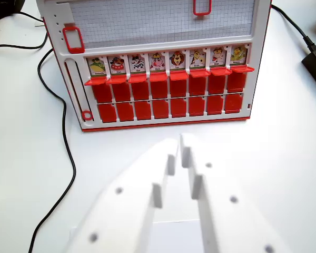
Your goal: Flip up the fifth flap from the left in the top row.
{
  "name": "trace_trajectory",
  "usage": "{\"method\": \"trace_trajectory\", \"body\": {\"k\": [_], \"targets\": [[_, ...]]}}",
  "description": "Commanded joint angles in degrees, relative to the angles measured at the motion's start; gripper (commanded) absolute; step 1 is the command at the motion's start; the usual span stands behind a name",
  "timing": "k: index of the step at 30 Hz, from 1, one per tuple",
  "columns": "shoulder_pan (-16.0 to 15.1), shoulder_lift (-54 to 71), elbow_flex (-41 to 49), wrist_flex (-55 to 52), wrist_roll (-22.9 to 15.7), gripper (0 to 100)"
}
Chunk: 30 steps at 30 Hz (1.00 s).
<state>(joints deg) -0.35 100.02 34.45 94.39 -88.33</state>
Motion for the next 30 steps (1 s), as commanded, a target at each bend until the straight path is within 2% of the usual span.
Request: {"method": "trace_trajectory", "body": {"k": [1,7,18,30], "targets": [[-0.18,-0.97,-2.72,0.18,1.32,0],[0.35,-6.5,-1.23,-0.88,5.36,0],[4.22,-23.47,-0.79,-7.38,12.48,0],[3.87,-40.52,-8.88,-15.12,15.21,0]]}}
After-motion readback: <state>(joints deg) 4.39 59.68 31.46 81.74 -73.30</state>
